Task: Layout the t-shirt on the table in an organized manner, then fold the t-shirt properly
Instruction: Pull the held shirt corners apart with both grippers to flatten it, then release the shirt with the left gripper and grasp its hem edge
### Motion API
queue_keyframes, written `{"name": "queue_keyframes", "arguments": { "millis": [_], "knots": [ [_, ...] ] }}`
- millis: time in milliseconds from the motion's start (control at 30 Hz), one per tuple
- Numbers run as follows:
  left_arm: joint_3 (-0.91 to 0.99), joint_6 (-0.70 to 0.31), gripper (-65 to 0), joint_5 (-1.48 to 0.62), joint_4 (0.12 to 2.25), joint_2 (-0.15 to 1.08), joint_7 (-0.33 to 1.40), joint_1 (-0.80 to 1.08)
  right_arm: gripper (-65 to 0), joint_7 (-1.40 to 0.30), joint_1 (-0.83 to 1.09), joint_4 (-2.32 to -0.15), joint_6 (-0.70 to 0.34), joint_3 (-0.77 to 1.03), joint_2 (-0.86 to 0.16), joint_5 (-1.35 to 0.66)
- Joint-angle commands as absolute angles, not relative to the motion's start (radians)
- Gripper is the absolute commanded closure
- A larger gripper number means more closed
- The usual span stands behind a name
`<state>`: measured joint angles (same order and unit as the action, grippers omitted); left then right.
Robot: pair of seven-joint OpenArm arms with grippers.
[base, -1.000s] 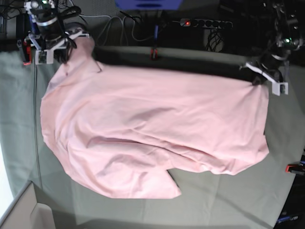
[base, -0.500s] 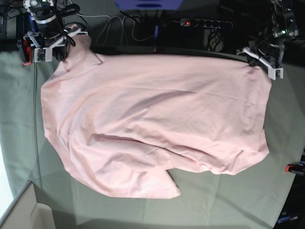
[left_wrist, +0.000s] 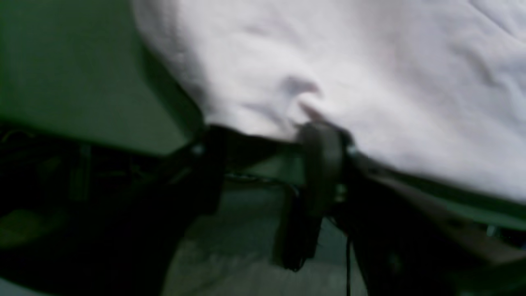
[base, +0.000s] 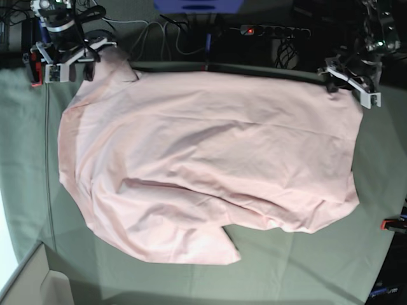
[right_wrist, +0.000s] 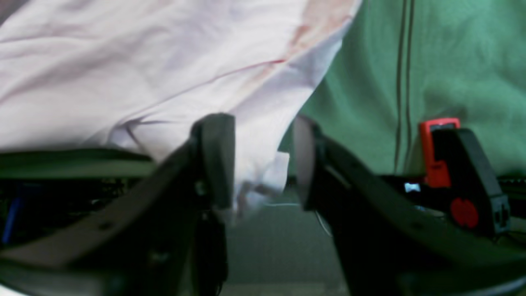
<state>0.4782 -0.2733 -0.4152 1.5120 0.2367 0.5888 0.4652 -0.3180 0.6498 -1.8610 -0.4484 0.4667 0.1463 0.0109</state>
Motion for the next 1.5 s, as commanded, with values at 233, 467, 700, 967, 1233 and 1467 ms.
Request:
{"name": "queue_keyframes", "arguments": {
  "millis": [233,467,700,967,1233,1467],
  "knots": [
    [0.760,-0.269,-35.1,-0.553,1.689,0.189,0.562,0.403,-27.3,-0.298,0.573,-1.885,-0.447,0.532,0.142,-0.001],
    [0.760,-0.266,-35.1,-0.447,1.494,0.188,0.562,0.054,-27.5,-0.298,0.535,-1.880,-0.447,0.527,0.140,-0.001],
    [0.760,-0.268,-35.2,-0.309,1.115,0.196,0.553,-0.251,-27.5,-0.300,0.510,-1.876,-0.447,0.532,0.119,0.001],
    [0.760,-0.268,-35.2,-0.203,0.786,0.214,0.412,-0.453,-27.5,-0.300,0.509,-1.876,-0.447,0.533,0.105,0.001],
    [0.760,-0.260,-35.2,-0.041,0.496,0.220,0.147,-0.550,-27.5,-0.300,0.510,-1.876,-0.447,0.533,0.105,0.001],
    [0.763,-0.259,-35.2,-0.012,0.423,0.237,0.062,-0.555,-27.5,-0.300,0.509,-1.876,-0.447,0.533,0.105,0.001]
  ]
}}
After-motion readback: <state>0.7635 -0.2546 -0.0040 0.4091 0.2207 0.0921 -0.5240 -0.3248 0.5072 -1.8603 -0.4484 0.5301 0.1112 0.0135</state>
